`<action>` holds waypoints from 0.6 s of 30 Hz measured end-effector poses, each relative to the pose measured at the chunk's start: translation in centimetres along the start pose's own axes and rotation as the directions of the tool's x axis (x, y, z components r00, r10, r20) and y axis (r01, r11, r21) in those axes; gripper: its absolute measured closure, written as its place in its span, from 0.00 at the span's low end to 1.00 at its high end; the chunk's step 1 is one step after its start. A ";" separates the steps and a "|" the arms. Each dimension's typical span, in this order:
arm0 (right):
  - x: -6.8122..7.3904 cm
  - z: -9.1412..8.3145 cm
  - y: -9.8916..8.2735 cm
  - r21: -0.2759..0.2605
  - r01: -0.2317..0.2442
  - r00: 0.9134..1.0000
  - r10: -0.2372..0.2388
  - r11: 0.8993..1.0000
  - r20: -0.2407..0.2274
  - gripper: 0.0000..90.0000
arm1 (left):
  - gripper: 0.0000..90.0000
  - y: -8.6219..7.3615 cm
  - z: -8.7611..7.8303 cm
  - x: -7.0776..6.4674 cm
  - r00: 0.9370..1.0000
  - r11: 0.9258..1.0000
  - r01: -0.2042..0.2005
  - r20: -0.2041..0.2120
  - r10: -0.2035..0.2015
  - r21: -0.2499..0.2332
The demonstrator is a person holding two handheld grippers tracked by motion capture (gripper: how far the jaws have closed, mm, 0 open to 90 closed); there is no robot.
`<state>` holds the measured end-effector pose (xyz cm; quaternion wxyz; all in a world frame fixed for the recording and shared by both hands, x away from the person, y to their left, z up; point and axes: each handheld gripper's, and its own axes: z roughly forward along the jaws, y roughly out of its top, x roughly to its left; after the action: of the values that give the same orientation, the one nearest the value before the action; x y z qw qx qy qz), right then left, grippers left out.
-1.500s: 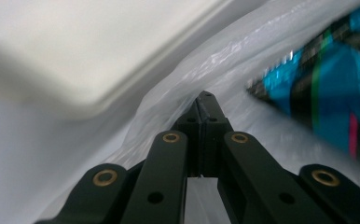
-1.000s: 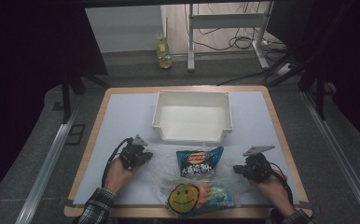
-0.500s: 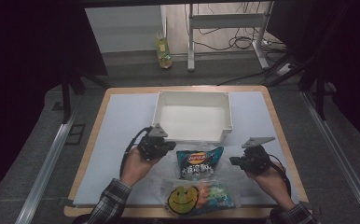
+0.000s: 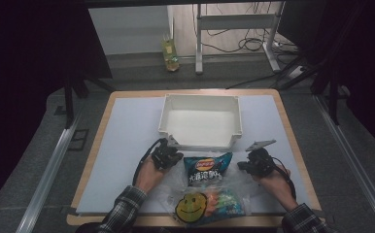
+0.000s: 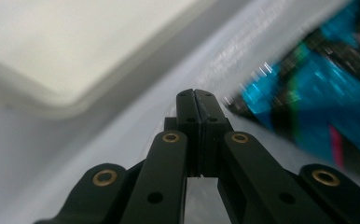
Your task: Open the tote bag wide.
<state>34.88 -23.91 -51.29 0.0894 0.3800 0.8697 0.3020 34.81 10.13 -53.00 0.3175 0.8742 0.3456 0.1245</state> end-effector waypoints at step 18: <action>3.0 -6.1 -2.6 -0.097 0.011 0.995 -0.020 0.995 -0.093 0.99 | 0.93 -2.0 -4.9 -3.8 0.996 0.993 -0.082 0.029 0.084 -0.082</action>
<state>28.87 -25.90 -47.67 0.0689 0.3537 0.8604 0.3605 28.78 10.96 -50.51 0.3527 0.8762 0.2985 0.1371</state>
